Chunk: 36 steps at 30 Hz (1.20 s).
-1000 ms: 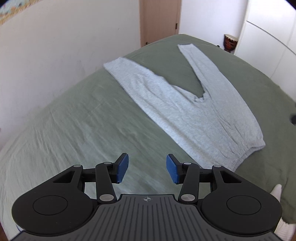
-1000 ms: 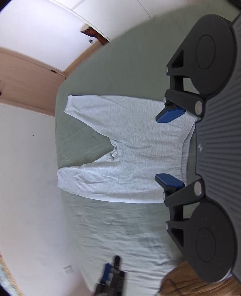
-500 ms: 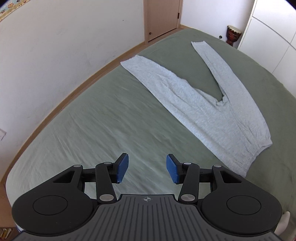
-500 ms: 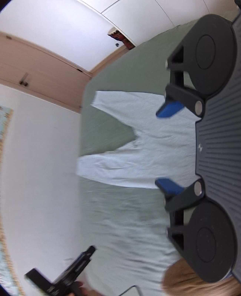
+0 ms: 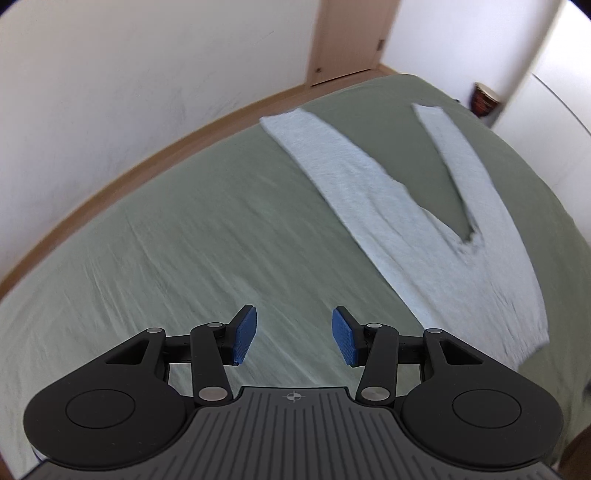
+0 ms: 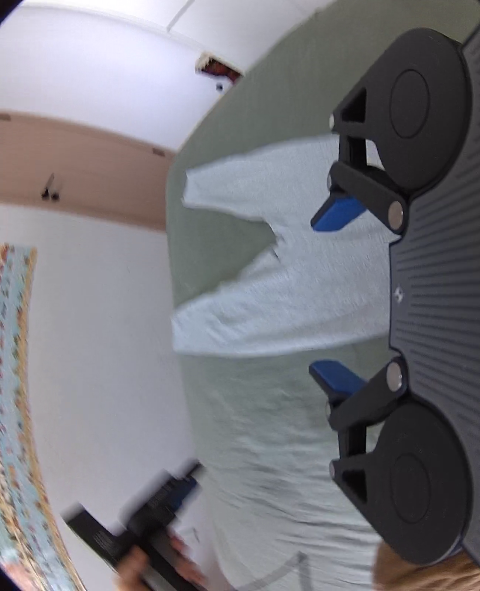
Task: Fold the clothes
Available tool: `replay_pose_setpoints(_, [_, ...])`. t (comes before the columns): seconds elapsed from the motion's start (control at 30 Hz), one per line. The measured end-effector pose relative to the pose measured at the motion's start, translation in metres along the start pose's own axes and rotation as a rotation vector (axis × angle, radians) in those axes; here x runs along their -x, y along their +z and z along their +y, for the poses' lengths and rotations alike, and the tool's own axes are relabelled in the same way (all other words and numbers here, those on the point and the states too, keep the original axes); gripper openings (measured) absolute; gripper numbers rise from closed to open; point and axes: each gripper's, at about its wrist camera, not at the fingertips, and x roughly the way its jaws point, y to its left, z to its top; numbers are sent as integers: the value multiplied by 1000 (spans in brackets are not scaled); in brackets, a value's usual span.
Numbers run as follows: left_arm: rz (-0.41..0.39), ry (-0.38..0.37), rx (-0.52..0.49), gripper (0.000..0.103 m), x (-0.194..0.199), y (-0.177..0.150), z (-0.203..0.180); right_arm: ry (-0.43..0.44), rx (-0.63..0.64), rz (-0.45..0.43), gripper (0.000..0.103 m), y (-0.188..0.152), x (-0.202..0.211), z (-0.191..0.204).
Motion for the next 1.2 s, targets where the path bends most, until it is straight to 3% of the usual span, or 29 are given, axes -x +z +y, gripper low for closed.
replay_pose_setpoints(0.13, [12,-22,98,44,-47,39,17,38,79,70,70,-29,-46,10])
replay_pose_setpoints(0.23, [14,-26,152,44,-85,74,28,33,144,76,70,-40,-69,9])
replay_pose_setpoints(0.5, [4,-130,300,44,-180,154,34,143,15,120,67,-41,-136,-50])
replay_pose_setpoints(0.7, [46,-153,371,44,-228,179,39,204,0,190,65,-52,-171,-64])
replay_pose_setpoints(0.83, [66,-164,318,44,-250,194,29,216,6,194,65,-58,-175,-65])
replay_pose_setpoints(1.0, [81,-113,186,41,-257,206,7,212,-2,185,60,-57,-176,-67])
replay_pose_setpoints(1.1, [86,-71,117,24,-257,210,-3,204,15,182,59,-57,-175,-65])
replay_pose_setpoints(1.2, [74,-74,107,9,-254,210,-7,206,65,177,59,-57,-168,-60])
